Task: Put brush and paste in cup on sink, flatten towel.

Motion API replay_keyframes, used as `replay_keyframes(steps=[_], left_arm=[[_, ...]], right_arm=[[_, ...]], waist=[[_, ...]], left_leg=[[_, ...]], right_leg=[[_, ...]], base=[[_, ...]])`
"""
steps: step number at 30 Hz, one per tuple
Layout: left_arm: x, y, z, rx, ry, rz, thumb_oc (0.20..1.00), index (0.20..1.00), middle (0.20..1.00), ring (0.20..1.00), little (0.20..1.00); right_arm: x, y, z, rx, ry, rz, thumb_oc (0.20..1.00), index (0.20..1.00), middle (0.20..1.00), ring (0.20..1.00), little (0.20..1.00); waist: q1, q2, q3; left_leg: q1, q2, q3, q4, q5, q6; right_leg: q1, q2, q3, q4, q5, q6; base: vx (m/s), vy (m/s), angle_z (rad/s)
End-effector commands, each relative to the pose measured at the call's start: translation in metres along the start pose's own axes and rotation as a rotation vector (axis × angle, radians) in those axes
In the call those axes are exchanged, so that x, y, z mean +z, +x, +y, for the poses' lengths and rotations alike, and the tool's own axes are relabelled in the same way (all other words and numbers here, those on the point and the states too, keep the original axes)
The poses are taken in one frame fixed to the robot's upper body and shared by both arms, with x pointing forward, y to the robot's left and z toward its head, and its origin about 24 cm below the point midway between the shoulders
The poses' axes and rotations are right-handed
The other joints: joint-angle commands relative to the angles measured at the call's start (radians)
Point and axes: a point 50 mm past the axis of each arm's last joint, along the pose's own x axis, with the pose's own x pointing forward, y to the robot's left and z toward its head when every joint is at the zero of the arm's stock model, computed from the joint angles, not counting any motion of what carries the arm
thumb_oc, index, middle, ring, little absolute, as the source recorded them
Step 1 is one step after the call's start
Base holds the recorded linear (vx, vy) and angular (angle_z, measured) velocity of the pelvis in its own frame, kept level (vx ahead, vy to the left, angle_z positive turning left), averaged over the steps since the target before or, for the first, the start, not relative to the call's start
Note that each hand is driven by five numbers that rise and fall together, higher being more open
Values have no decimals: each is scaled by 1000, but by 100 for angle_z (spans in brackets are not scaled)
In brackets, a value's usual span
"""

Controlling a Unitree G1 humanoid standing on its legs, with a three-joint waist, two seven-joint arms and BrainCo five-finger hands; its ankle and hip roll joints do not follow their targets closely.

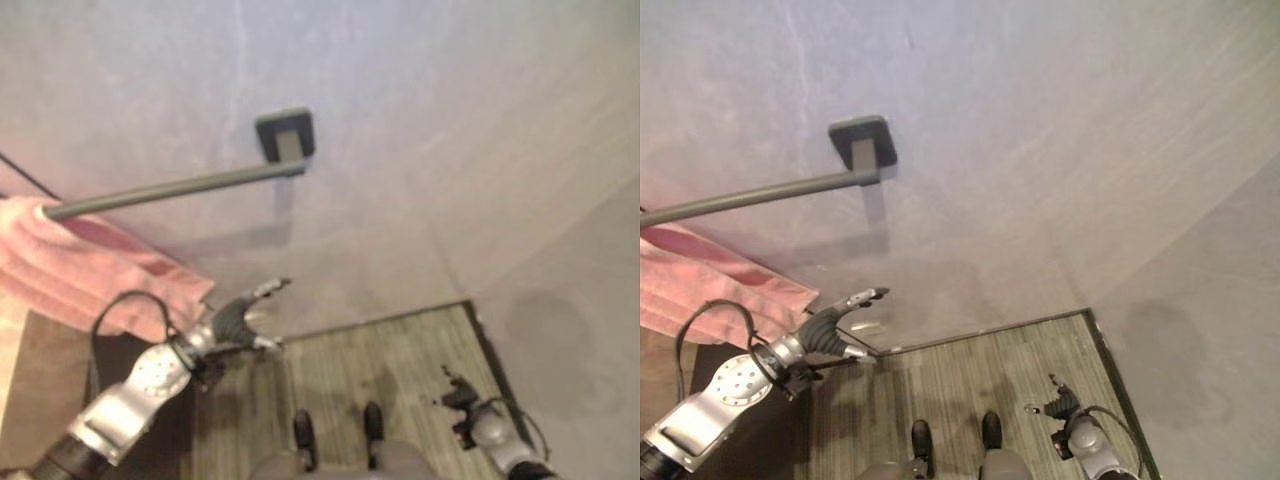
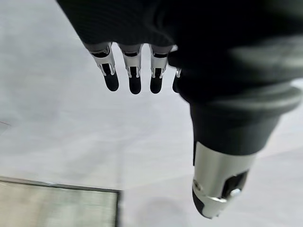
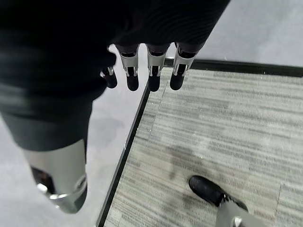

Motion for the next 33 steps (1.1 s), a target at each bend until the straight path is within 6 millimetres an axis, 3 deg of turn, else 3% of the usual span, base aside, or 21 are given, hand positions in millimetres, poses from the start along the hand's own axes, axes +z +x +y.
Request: replay_keyframes(steps=[1,3,8,9,15,23,30,33], left_arm=[[30,4,4,-34,-50,-158,1000,1000,1000,1000,1000],[61,4,14,-54,-39,-277,1000,1000,1000,1000,1000],[78,-3,24,-37,-45,-334,1000,1000,1000,1000,1000],[91,-16,38,13,-63,-375,1000,1000,1000,1000,1000],[108,-56,67,165,-92,-412,1000,1000,1000,1000,1000],[101,-87,90,410,-41,-395,1000,1000,1000,1000,1000],[72,-115,111,690,1,-278,1000,1000,1000,1000,1000],[57,-135,125,837,42,-203,1000,1000,1000,1000,1000]], right_arm=[[2,2,6,20,-12,-1,1000,1000,1000,1000,1000],[-3,0,10,34,-8,21,1000,1000,1000,1000,1000],[-11,-1,13,43,-10,58,1000,1000,1000,1000,1000],[-19,-3,13,41,-8,91,1000,1000,1000,1000,1000],[-41,-10,15,48,-15,171,1000,1000,1000,1000,1000],[-48,-13,14,43,-11,192,1000,1000,1000,1000,1000],[-36,-8,1,-4,13,146,1000,1000,1000,1000,1000],[-33,-8,-6,-20,21,118,1000,1000,1000,1000,1000]], waist=[[-7,-37,-74],[-4,-42,-83],[7,-43,-89],[27,-40,-91],[73,-38,-92],[107,-45,-89],[142,-51,-81],[155,-54,-78]], left_leg=[[-2,9,2,13,-84,8],[1,6,2,13,-84,9],[1,1,2,13,-85,10],[-4,-3,4,13,-84,12],[-20,-13,-12,13,-75,17],[-35,-27,-52,13,-67,22],[-60,-38,-83,13,-59,26],[-72,-41,-96,13,-54,27]], right_leg=[[-10,-26,37,4,-9,59],[-4,-33,31,-3,0,66],[-4,-40,24,-3,7,72],[-15,-47,25,-3,18,78],[-21,-61,-1,-3,25,85],[-11,-77,-43,-3,24,88],[-17,-91,-81,-3,25,90],[-19,-94,-99,-3,25,90]], base=[[-6,61,-3],[-19,74,-3],[-21,48,-1],[-37,63,1],[-24,58,2],[2,33,14],[2,26,22],[21,20,16]])
